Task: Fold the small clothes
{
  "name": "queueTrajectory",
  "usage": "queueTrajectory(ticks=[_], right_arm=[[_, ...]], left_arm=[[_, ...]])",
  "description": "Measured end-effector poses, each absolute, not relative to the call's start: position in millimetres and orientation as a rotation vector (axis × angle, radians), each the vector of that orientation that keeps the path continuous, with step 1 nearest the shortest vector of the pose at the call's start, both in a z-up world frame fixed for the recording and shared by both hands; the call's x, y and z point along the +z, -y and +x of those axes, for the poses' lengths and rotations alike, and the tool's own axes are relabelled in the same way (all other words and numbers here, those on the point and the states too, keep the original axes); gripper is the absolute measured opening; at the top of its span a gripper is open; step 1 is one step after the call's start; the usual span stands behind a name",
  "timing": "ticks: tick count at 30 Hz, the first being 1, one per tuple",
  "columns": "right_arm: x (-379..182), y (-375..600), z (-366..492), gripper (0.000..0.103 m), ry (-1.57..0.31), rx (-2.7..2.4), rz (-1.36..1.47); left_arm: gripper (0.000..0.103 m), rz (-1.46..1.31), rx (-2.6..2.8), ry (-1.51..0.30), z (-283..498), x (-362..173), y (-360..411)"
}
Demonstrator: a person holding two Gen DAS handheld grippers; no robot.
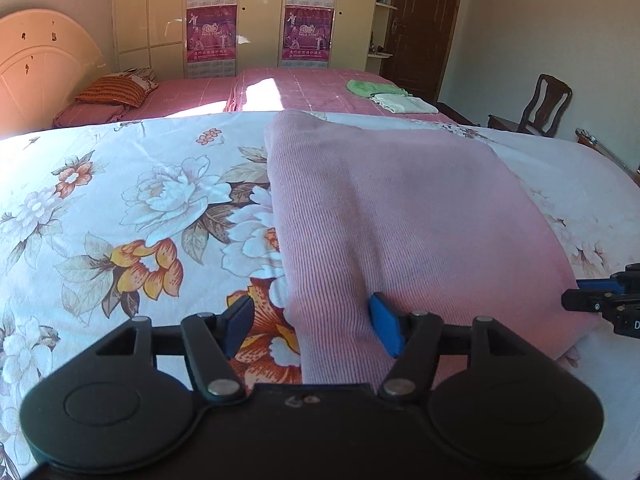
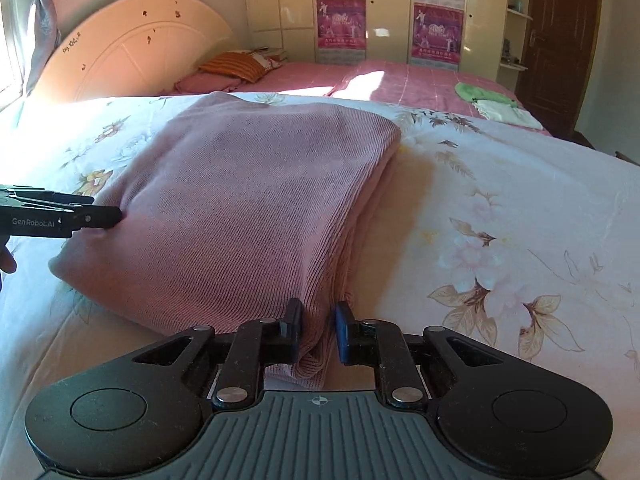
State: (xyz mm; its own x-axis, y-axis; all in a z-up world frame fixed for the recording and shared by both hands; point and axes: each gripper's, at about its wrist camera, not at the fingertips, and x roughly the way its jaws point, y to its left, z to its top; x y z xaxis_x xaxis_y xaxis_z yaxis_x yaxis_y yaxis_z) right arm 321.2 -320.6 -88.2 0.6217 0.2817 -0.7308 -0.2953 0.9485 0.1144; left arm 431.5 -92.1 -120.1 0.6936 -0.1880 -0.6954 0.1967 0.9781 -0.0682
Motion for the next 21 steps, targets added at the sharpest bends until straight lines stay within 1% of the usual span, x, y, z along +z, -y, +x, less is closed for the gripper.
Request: queueTrajectory(ticks=[3,5,6,7,8,12,15,16,19,21], right_arm=[[-86,323,323,0.016,-0.842,0.317,-0.004],[-75,324,320,0.017,-0.801,0.286,0.020],[-68,326,318,0.017,-0.784,0.276,0.050],[-64,329,317,0.017,-0.771,0.258,0.079],[-60,329,319,0.017,-0.757,0.238,0.094],[-50,319,328,0.018,-0.715,0.225,0.120],[-43,311,341,0.026,-0.676,0.241,0.107],[-40,308,349,0.027,-0.655,0.248,0.104],[-37,303,382,0.027,-0.633,0.249,0.102],[-36,299,414,0.027,-0.625,0.249,0.135]], left_arm=[[0.064,0.027,-0.217,-0.779,426,-116,93],[0.065,0.021,-0.219,-0.780,422,-113,93],[0.068,0.018,-0.214,-0.776,420,-111,92],[0.075,0.015,-0.209,-0.769,418,-110,91],[0.076,0.011,-0.207,-0.760,416,-109,90],[0.077,-0.012,-0.217,-0.759,415,-110,85],[0.077,0.004,-0.216,-0.704,429,-100,82],[0.077,0.005,-0.214,-0.684,439,-94,81],[0.076,0.010,-0.205,-0.634,483,-74,84],[0.074,0.004,-0.216,-0.645,511,-69,92]])
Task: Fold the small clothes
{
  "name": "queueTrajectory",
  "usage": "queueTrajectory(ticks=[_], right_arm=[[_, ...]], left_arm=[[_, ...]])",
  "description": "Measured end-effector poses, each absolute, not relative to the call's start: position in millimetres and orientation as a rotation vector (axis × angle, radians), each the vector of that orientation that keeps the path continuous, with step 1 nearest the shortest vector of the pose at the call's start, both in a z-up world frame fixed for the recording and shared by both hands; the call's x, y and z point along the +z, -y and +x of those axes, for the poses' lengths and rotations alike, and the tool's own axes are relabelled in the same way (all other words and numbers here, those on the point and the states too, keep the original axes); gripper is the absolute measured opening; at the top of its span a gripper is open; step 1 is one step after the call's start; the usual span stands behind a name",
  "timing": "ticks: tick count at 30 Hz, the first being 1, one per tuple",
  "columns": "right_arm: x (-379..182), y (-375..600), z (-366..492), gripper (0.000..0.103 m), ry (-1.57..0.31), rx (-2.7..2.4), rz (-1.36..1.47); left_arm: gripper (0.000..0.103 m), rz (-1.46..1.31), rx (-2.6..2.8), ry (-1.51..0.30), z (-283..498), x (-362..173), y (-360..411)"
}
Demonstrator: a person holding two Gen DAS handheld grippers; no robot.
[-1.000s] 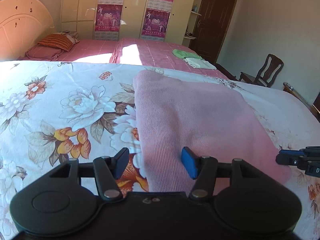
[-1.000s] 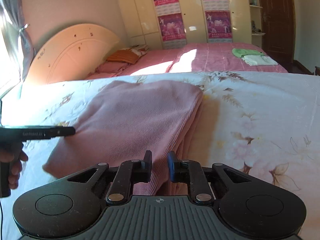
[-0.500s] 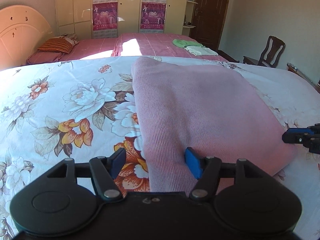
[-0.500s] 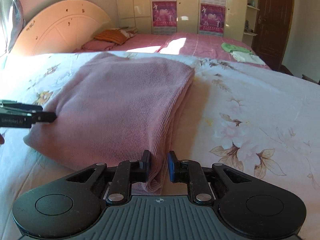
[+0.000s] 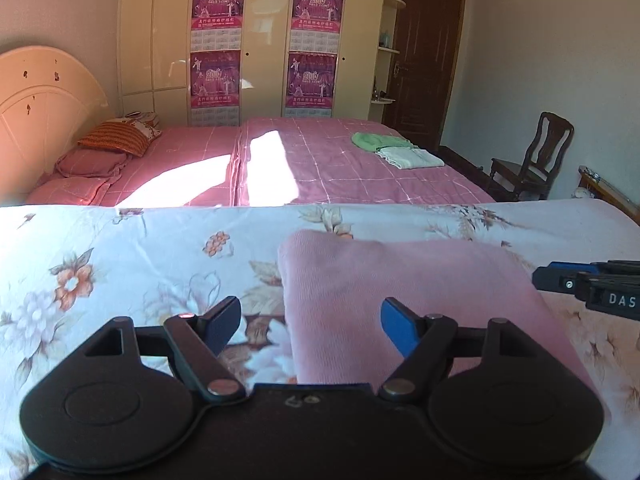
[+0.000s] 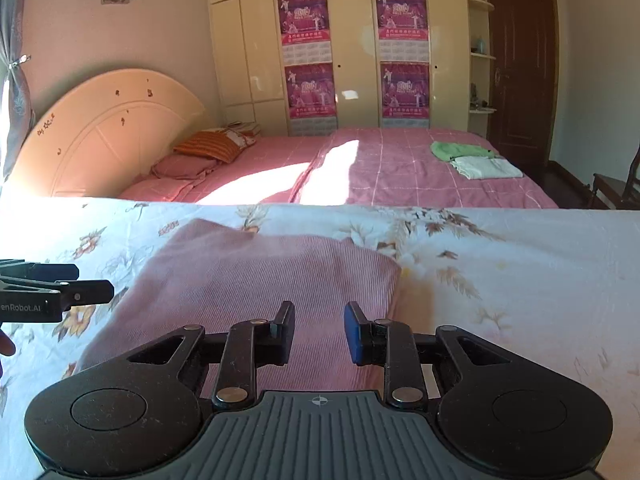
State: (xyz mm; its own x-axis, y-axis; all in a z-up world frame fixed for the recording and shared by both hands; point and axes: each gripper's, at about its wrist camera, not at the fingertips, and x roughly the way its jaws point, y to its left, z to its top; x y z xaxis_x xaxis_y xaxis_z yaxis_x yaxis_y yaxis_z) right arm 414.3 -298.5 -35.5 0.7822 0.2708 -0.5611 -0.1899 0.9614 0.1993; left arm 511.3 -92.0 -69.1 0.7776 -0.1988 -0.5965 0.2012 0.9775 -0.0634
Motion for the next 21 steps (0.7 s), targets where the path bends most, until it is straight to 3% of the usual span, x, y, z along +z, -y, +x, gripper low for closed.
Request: queueTrajectory(ticks=[4,8,13,15,16,17,18,19,21], right_arm=[[-39,274,464,0.027,-0.648,0.312,0.123],[-75,248,490,0.025,-0.796,0.326,0.009],[-90,257,485,0.022,-0.785,0.349,0.014],[-82,268,483,0.022,-0.798,0.359,0.059],[-75,279,477,0.025,-0.782,0.344,0.096],[-67,297,463,0.050,-0.739,0.312,0.145],[-63,311,454,0.071,-0.713,0.300,0.179],[-60,331,444,0.085,-0.698,0.317,0.237],[-60,368,432,0.085,-0.751,0.333,0.353]], left_arm=[[0.056,-0.044,-0.302,-0.699,543,-75,119],[0.056,-0.028,-0.297,-0.810,560,-111,140],[0.056,0.033,-0.293,-0.796,558,-112,146],[0.062,0.051,-0.292,-0.765,544,-101,141],[0.082,0.063,-0.274,-0.730,531,-95,135],[0.103,0.071,-0.252,-0.696,519,-91,128],[0.102,0.076,-0.242,-0.665,506,-90,121],[0.102,0.078,-0.242,-0.666,496,-89,112],[0.100,0.055,-0.242,-0.716,485,-93,94]])
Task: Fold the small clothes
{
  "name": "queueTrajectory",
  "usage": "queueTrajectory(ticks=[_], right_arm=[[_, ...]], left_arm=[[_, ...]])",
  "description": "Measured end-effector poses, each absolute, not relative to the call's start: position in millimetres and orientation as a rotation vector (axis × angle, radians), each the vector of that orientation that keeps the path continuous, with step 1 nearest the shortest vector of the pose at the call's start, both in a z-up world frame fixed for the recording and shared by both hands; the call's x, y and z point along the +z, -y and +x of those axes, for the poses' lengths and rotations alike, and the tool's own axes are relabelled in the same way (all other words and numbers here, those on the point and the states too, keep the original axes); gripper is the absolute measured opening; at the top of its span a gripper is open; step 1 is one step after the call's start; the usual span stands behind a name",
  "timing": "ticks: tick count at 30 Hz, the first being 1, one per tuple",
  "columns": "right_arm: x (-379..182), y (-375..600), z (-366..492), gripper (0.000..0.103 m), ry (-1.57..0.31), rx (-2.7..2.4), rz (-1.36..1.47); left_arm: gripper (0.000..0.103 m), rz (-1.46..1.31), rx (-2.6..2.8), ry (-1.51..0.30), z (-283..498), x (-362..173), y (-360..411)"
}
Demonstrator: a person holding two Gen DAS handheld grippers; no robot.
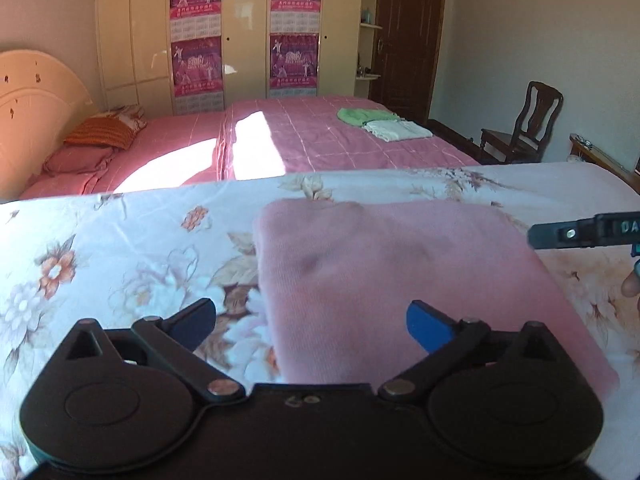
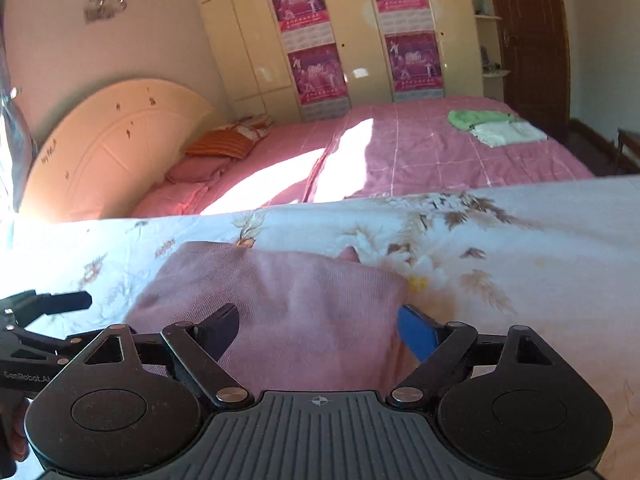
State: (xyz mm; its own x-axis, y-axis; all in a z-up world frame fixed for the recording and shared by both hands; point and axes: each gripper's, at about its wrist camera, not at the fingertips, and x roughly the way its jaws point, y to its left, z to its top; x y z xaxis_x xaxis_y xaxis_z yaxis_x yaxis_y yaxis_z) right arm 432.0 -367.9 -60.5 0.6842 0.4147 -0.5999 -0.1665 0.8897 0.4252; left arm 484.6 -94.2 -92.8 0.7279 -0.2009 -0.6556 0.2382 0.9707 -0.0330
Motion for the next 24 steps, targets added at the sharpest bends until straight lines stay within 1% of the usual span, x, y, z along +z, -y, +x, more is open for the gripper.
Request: queueTrajectory(ticks=[1,3,4,5,7,9,10,11,13,15,19,20,21,23,24], right_arm=[[-64,380,428,0.085,-0.772,0.349,0.395],[-71,405,421,0.078,-0.820,0.398,0.491],[-74,414,419,0.076,-0.843,0.421,0.529],[-78,421,417,0.076,-0.863,0.447,0.566],[-84,429,417,0.076,-0.898,0.498,0.629],[-91,429,420,0.074,-0.926,0.530,0.645],[-94,426,422,0.072,-0.939,0.534,0.638],[-101,421,424,0.067,-0.960,0.541,0.629],[-105,416,426,0.064,-0.956,0.543,0.633],[-103,410,430,0.063,-0.962,0.542,0.632],[-102,394,438,0.057,-0.958,0.578,0.578],[-102,391,441,0.053,-0.957,0.585,0.557],[-102,389,442,0.051,-0.955,0.590,0.537],[-105,394,444,0.040,-0.959,0.587,0.539],[-106,396,443,0.039,-0.958,0.589,0.543]], left_arm=[[0.096,0.017,-0.243,-0.750,481,-96,83],[0.091,-0.090,-0.272,-0.805,477,-103,64],[0.087,-0.154,-0.290,-0.821,477,-106,55],[0.078,-0.223,-0.319,-0.831,478,-109,46],[0.073,-0.324,-0.344,-0.856,483,-116,37],[0.076,-0.383,-0.347,-0.874,488,-122,36],[0.081,-0.402,-0.351,-0.891,493,-126,38],[0.084,-0.411,-0.348,-0.906,494,-130,41],[0.084,-0.394,-0.341,-0.919,497,-133,50],[0.084,-0.334,-0.341,-0.919,501,-133,63],[0.082,-0.311,-0.345,-0.925,517,-137,77],[0.082,-0.301,-0.344,-0.925,520,-138,81],[0.081,-0.291,-0.345,-0.926,521,-137,84],[0.077,-0.266,-0.338,-0.935,523,-135,90],[0.076,-0.257,-0.333,-0.938,523,-134,92]])
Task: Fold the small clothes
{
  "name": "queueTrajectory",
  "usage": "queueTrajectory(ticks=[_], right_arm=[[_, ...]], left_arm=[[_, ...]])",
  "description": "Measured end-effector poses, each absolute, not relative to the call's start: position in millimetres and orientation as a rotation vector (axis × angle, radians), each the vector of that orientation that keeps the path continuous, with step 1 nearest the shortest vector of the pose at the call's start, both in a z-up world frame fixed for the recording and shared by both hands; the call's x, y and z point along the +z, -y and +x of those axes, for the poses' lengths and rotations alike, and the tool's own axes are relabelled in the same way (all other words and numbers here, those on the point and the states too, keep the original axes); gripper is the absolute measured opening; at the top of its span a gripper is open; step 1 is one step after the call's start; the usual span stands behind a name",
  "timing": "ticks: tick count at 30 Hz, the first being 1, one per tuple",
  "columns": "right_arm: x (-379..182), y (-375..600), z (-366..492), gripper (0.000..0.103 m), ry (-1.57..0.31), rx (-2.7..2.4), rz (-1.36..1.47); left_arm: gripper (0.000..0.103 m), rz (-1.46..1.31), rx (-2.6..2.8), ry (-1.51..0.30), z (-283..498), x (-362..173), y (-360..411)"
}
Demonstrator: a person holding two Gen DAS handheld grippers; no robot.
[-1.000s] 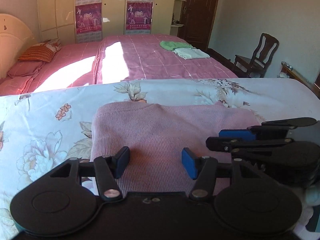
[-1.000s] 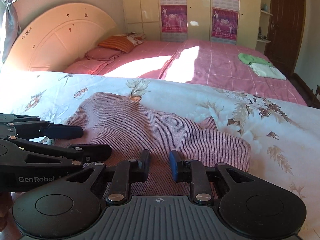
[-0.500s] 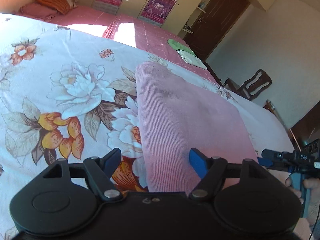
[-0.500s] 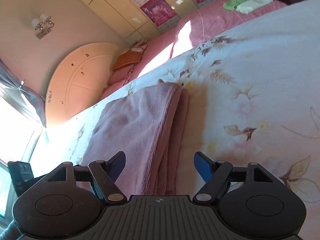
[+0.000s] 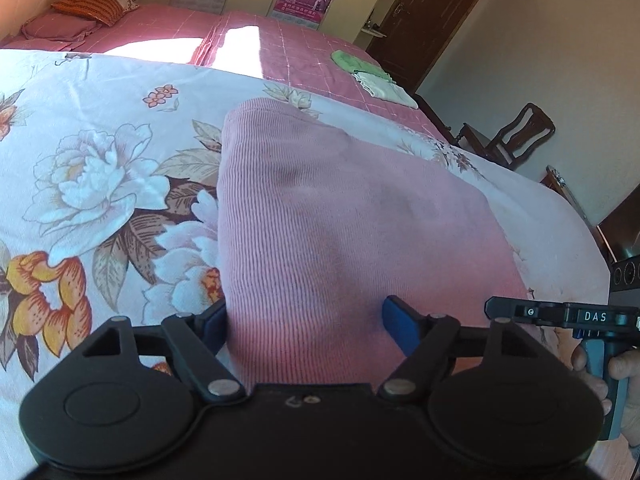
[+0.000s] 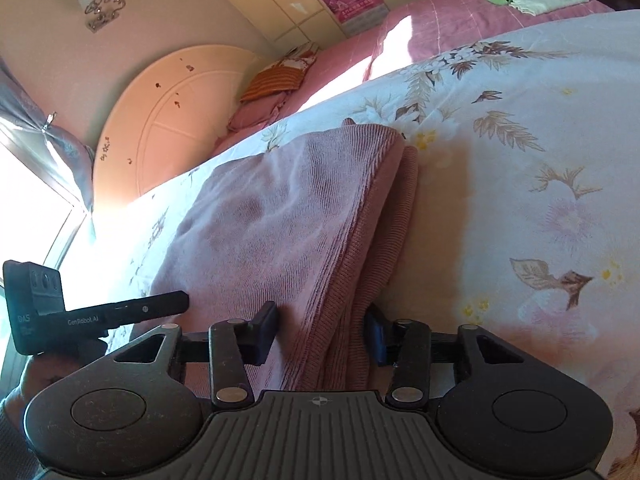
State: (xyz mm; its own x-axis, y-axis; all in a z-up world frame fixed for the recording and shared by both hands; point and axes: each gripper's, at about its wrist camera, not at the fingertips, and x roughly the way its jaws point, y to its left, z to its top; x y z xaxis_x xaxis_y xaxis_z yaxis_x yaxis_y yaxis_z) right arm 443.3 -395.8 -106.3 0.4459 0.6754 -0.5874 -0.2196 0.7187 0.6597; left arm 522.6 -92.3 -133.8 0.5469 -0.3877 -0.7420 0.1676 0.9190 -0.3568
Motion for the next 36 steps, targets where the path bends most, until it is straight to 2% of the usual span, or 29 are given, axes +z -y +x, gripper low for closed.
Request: queueTrajectory(ticks=[3,5,6,8,10,17,22,29,36], right_arm=[[-109,392,444,0.037,-0.952,0.566,0.530],[-102,380,443,0.036,-0.953,0.536,0.474],[-99,373,442,0.036,-0.952,0.522,0.437],[-95,363,440,0.023,-0.945,0.513,0.393],[-88,355,435,0.022,-0.916,0.489,0.349],[-59,320,414,0.021,-0.842,0.450,0.216],[-31,288,396,0.021,-0.796,0.445,0.162],[-6,210,375,0.021,-0.761,0.469,0.148],[-19,104,371,0.021,-0.786,0.554,0.162]], left_arm=[[0.065,-0.196,-0.310,-0.932,519,-129,105],[0.046,-0.150,-0.316,-0.916,517,-122,114],[0.044,-0.116,-0.310,-0.910,516,-118,118],[0.036,-0.064,-0.298,-0.890,512,-113,124],[0.033,-0.026,-0.291,-0.871,507,-107,128],[0.031,0.038,-0.336,-0.796,487,-80,128],[0.031,0.035,-0.354,-0.759,471,-61,101],[0.031,0.059,-0.339,-0.729,447,-41,27],[0.031,0.033,-0.266,-0.769,426,-47,-81]])
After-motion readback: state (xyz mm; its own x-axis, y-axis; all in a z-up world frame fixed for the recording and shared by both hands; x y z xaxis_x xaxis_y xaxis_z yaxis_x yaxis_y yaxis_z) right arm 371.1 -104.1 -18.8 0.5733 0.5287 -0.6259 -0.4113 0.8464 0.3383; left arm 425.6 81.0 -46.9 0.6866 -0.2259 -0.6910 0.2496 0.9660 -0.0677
